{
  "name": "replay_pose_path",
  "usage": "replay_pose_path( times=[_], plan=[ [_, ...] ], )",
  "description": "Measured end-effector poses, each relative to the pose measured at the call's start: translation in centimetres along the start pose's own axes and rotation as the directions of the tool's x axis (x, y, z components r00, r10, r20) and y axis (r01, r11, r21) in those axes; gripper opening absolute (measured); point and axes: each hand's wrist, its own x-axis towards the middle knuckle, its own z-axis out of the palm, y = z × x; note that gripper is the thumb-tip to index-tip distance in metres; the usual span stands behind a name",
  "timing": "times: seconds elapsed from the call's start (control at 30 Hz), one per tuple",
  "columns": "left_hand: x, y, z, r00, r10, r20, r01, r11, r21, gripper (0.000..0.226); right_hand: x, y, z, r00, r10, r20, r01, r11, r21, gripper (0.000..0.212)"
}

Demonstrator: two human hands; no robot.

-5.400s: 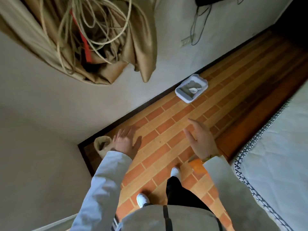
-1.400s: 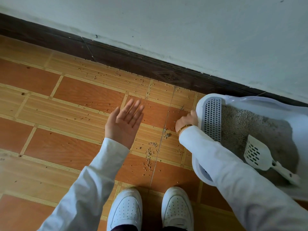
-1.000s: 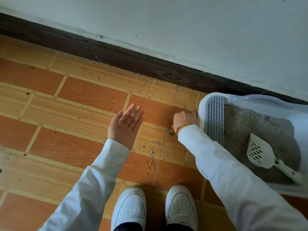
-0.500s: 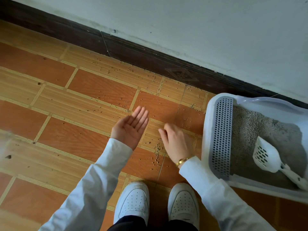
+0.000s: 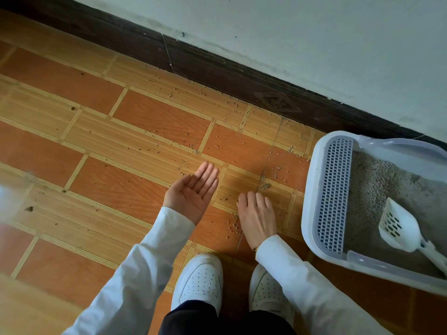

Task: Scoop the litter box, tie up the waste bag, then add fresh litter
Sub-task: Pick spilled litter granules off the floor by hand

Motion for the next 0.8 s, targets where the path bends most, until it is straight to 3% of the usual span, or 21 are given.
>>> replay_pose_path(
  times=[0.1,0.27,0.37,0.47,0.6,0.67,0.8],
  plan=[
    [0.0,-0.2,-0.2,1.000,-0.003,0.003,0.003,1.000,-0.004,0.044,-0.1,0.3,-0.2,0.999,0.030,-0.025,-0.030,0.999,-0.011,0.018],
    [0.0,-0.5,-0.1,1.000,-0.003,-0.015,0.004,1.000,0.014,0.045,-0.3,0.2,-0.3,0.997,-0.068,0.046,0.071,0.996,-0.061,0.006],
    [0.0,-0.6,-0.1,1.000,-0.003,-0.026,0.004,0.999,0.033,0.044,0.0,0.3,-1.0,0.998,-0.048,0.034,0.049,0.998,-0.031,0.006],
    [0.0,-0.9,-0.3,0.999,-0.007,-0.042,0.010,0.997,0.071,0.045,0.9,0.0,-2.3,0.995,0.005,-0.101,0.011,0.989,0.148,0.012],
    [0.0,-1.9,-0.3,0.997,-0.056,-0.053,0.062,0.993,0.104,0.046,2.6,-3.1,-4.9,0.952,-0.084,-0.293,0.181,0.930,0.321,0.028],
    [0.0,-2.2,-0.2,0.996,-0.082,-0.037,0.084,0.993,0.076,0.046,2.9,-3.9,-5.2,0.952,-0.103,-0.290,0.214,0.899,0.383,0.024],
    [-0.1,-0.6,-0.7,0.998,-0.018,-0.054,0.020,0.999,0.038,0.045,3.0,-1.3,-4.0,0.974,0.061,-0.220,0.062,0.856,0.513,0.018]
  ],
)
